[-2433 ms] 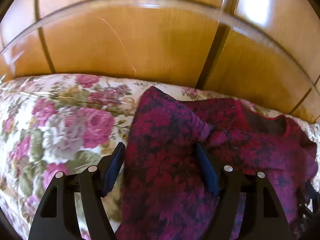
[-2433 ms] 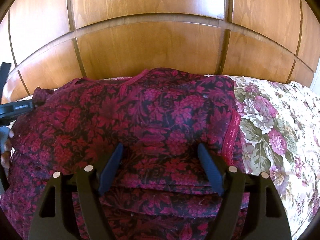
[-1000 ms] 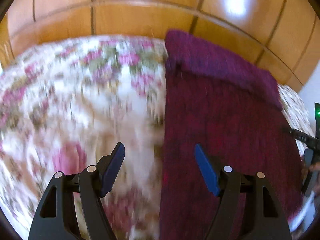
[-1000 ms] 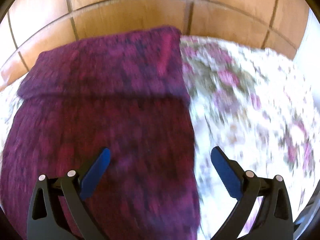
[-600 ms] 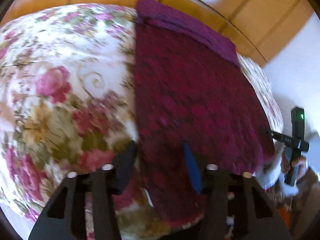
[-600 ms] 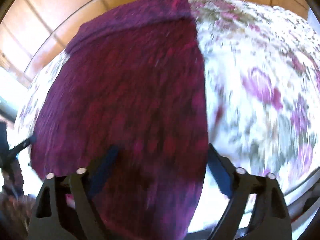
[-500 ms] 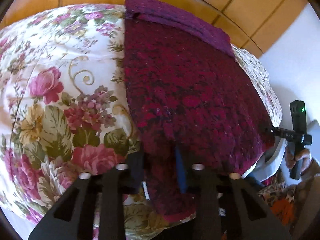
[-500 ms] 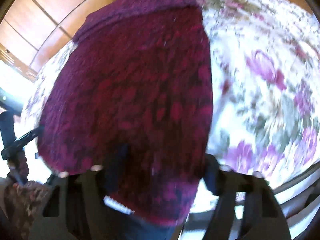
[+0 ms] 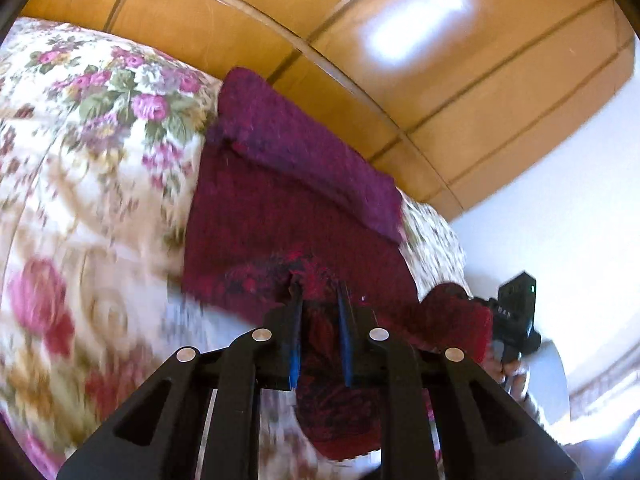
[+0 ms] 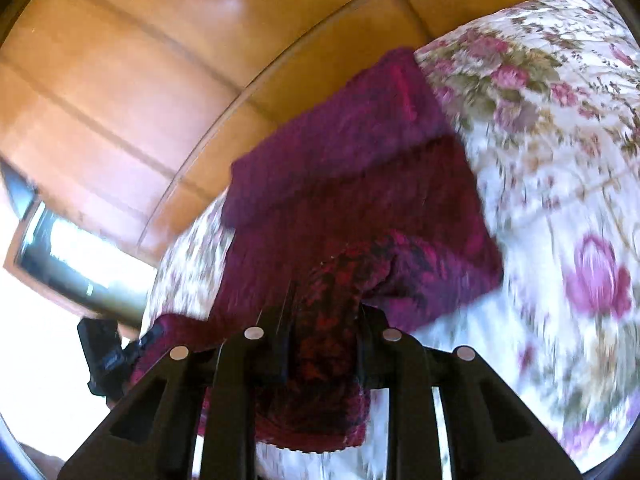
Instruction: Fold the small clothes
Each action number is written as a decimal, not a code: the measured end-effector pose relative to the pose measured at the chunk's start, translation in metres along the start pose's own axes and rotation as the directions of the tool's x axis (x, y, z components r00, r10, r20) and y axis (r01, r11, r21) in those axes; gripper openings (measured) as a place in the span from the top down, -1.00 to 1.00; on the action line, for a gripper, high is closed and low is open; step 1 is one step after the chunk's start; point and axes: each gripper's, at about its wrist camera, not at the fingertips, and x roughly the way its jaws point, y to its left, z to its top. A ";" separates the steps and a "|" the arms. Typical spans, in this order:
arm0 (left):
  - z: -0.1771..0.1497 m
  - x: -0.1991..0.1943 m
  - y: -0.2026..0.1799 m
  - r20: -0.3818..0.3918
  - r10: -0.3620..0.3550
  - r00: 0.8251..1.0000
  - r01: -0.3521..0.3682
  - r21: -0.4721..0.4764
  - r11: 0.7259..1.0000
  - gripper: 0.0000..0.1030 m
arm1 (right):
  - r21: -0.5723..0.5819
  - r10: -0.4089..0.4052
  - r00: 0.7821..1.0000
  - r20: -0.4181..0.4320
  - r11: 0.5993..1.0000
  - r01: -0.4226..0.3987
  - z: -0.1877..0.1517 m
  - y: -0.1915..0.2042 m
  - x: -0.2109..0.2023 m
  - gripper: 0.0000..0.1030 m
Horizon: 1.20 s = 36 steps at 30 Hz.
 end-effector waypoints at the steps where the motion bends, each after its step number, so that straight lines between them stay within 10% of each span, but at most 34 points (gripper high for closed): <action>1: 0.013 0.011 0.003 0.003 0.015 1.000 -0.015 -0.021 1.000 0.73 | 0.019 -0.008 1.000 0.007 1.000 0.008 0.007 -0.005 0.005 0.59; 7: 0.066 0.064 0.026 -0.057 0.082 0.995 -0.089 -0.132 0.987 0.72 | 0.143 -0.067 0.998 -0.010 0.987 0.068 0.052 -0.027 0.050 0.53; 11: 0.088 0.080 0.044 -0.071 0.068 0.995 -0.083 -0.252 0.964 0.36 | 0.253 0.014 1.000 0.010 0.967 -0.016 0.060 -0.040 0.059 -0.19; 13: 0.092 0.068 0.054 -0.003 0.071 0.997 -0.068 -0.305 0.950 -0.29 | 0.248 0.043 0.997 0.063 0.967 -0.057 0.063 -0.039 0.050 -0.63; 15: 0.094 0.053 0.062 0.050 0.077 0.996 -0.057 -0.329 0.943 -0.39 | 0.222 0.027 0.993 0.114 0.974 -0.052 0.065 -0.034 0.037 -0.83; 22: 0.051 0.025 0.069 0.002 0.150 0.989 -0.148 -0.138 0.979 -0.39 | 0.027 -0.147 0.985 0.093 0.989 0.145 0.039 -0.029 0.008 -0.91; 28: -0.001 0.052 0.066 -0.095 0.173 0.980 -0.179 -0.055 0.982 -0.35 | -0.156 -0.320 0.946 0.048 0.933 0.324 -0.002 -0.032 0.038 -0.45; 29: -0.003 0.052 0.064 -0.084 0.181 0.980 -0.186 -0.045 0.982 -0.22 | -0.170 -0.345 0.937 0.053 0.922 0.349 -0.003 -0.031 0.040 -0.30; 30: -0.001 0.057 0.063 -0.102 0.157 0.982 -0.162 -0.042 0.986 0.37 | -0.169 -0.351 0.935 0.054 0.919 0.355 -0.003 -0.030 0.042 -0.21; 32: 0.004 0.061 0.062 -0.108 0.161 0.981 -0.169 -0.065 0.984 0.48 | -0.154 -0.342 0.938 0.054 0.926 0.346 -0.001 -0.029 0.035 0.46; 36: 0.002 0.057 0.048 -0.088 0.187 0.978 -0.188 0.006 0.982 0.59 | -0.097 -0.262 0.964 0.038 0.959 0.265 0.001 -0.031 0.012 0.69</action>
